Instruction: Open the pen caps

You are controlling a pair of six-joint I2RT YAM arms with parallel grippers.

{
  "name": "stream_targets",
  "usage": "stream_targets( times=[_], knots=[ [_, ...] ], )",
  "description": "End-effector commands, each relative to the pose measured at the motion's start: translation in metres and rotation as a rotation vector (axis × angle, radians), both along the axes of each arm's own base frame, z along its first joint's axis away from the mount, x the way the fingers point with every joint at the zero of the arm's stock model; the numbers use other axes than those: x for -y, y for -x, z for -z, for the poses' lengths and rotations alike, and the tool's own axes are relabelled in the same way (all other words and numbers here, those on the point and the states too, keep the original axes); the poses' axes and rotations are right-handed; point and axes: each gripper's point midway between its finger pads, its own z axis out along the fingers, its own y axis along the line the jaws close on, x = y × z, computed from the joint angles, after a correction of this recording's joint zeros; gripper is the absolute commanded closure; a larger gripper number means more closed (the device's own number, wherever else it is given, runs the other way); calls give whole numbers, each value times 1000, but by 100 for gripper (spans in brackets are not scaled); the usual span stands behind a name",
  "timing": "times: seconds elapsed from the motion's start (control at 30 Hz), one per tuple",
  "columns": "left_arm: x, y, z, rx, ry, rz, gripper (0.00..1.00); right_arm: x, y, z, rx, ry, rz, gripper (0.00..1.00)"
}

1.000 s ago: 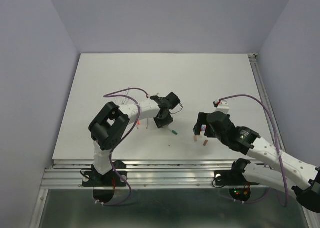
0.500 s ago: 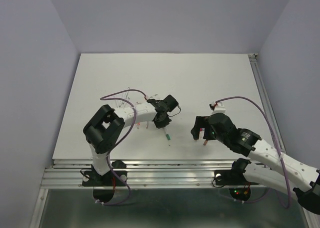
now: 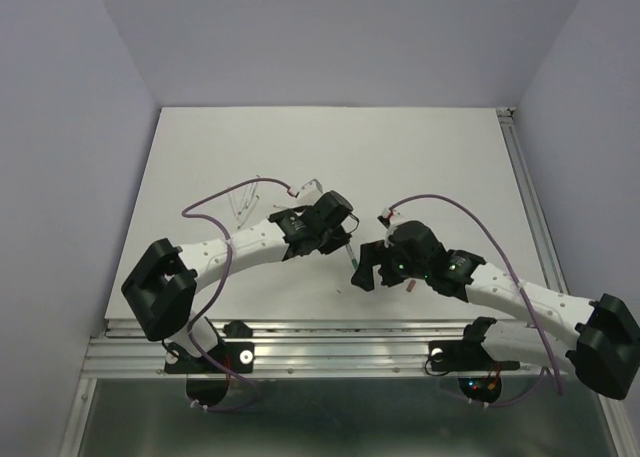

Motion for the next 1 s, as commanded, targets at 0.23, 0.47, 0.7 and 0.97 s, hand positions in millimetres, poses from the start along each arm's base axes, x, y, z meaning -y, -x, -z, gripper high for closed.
stream_targets(
  times=[0.23,0.47,0.7,0.97],
  knots=[
    [15,0,-13,27,51,10,100,-28,-37,-7,53,-45,54,35],
    [18,0,-8,19,43,21,100,-39,-43,-24,97,-112,40,41],
    [21,0,-9,23,43,33,100,-35,-45,-19,91,-70,56,72],
    [17,-14,-18,69,21,-24,100,-39,-22,-14,-10,-85,-19,99]
  ],
)
